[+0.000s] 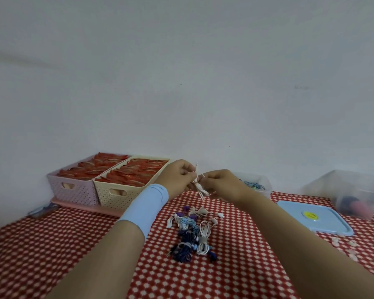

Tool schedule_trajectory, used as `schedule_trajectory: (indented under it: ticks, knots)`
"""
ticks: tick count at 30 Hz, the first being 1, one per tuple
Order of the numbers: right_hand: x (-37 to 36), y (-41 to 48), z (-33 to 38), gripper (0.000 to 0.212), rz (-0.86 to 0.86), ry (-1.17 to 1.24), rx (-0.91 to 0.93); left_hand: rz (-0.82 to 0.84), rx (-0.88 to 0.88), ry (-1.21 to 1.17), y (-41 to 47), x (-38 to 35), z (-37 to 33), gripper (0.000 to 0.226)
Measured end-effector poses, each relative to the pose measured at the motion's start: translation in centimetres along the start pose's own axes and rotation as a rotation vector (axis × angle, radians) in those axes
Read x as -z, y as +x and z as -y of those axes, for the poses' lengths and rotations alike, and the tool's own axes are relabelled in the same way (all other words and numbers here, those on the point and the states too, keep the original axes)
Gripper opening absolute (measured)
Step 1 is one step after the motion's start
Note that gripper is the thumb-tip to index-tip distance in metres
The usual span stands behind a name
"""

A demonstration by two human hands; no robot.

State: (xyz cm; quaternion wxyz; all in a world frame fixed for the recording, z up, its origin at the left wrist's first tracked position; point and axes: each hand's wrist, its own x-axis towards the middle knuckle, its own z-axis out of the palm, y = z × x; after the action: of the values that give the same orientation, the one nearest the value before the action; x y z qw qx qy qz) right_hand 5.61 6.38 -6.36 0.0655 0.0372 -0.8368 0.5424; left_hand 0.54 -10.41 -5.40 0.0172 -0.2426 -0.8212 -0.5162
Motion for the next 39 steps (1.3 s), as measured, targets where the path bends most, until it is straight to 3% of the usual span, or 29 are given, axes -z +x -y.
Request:
schedule_trajectory:
  ticks: [3,10,17,22,25,30,33,39]
  knots:
    - [1.5,-1.4,-0.2,0.022,0.010,0.105,-0.074,0.024,-0.009,-0.063,-0.3,-1.1,-1.1,0.013]
    - [8.2,-6.7,-3.7,0.021,-0.099,-0.097,-0.142,0.201,-0.038,0.179,-1.5,-8.6,-3.8,0.019]
    - [12.7,-11.7,-7.8,0.019,-0.027,-0.421,-0.266,0.451,-0.031,0.444,-3.9,-16.2,-4.2,0.030]
    - [13.9,-13.0,-8.6,0.028,-0.018,-0.420,-0.308,0.458,0.006,0.580,-3.9,-17.6,-3.8,0.029]
    - [15.0,-13.4,-9.6,0.012,-0.124,-0.422,-0.274,0.467,0.011,0.624,-3.7,-17.9,-3.7,0.028]
    - [16.5,-14.1,-11.2,0.017,-0.291,-0.479,-0.214,0.353,-0.108,0.554,-3.4,-18.7,-4.2,0.033]
    - [17.1,-14.8,-11.6,0.016,-0.284,-0.507,-0.226,0.379,-0.187,0.528,-4.0,-20.0,-4.8,0.026]
    - [16.6,-15.0,-11.4,0.017,-0.183,-0.604,-0.272,0.435,-0.162,0.526,-4.3,-21.7,-3.7,0.019]
